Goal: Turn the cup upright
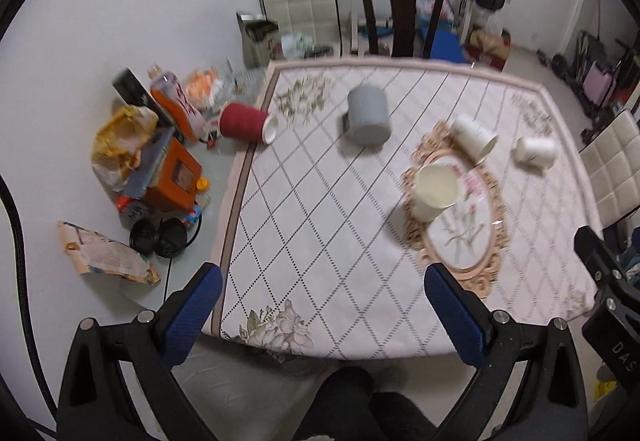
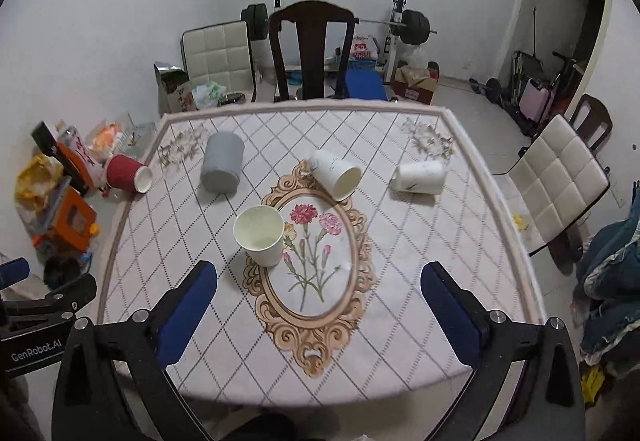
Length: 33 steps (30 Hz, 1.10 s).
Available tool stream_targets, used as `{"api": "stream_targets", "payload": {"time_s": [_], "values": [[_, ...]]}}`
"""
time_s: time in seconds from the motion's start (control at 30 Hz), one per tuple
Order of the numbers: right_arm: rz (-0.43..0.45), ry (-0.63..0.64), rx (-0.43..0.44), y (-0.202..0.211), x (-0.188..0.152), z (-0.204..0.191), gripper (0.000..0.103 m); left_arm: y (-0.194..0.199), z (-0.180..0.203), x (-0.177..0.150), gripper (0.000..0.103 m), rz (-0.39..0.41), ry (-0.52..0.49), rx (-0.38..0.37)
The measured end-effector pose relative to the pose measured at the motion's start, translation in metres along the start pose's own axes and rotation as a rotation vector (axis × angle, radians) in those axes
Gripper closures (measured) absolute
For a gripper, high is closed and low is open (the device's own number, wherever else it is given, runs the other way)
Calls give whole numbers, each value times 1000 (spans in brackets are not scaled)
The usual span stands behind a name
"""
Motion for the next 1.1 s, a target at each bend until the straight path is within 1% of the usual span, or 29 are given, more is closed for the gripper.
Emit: {"api": "stream_targets", "payload": {"time_s": [0.17, 0.23, 0.33, 0.5, 0.7, 0.77, 0.93, 1.1], "values": [[34, 6, 0, 61, 5, 20, 0, 52, 7, -8, 0, 75, 10, -11], [47, 6, -6, 82, 5, 27, 0, 66, 10, -13, 0, 96, 16, -19], [68, 6, -3, 111, 3, 36, 0, 85, 13, -20, 0, 113, 29, -31], [90, 12, 6, 147, 0, 47, 0, 108, 17, -31, 0, 144, 39, -37], [102, 36, 14, 174, -1, 48, 0, 125, 16, -37, 0, 151, 52, -44], [101, 45, 19, 181, -1, 46, 0, 125, 16, -38, 0, 136, 49, -36], [62, 62, 37, 185, 1, 40, 0, 130, 13, -39, 0, 104, 58, -28], [39, 64, 38, 181, 6, 39, 0, 131, 11, -38, 0, 98, 63, -16]]}}
Point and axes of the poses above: each gripper's, at about its wrist camera, not at the fingertips, and y roughly against the way its jaws point, z to its right, x to its top, the point moved 3 cm from there along -y, roughly the way its jaws point, and after that the axes turned 2 degrees about -y, right-handed, at the moved point
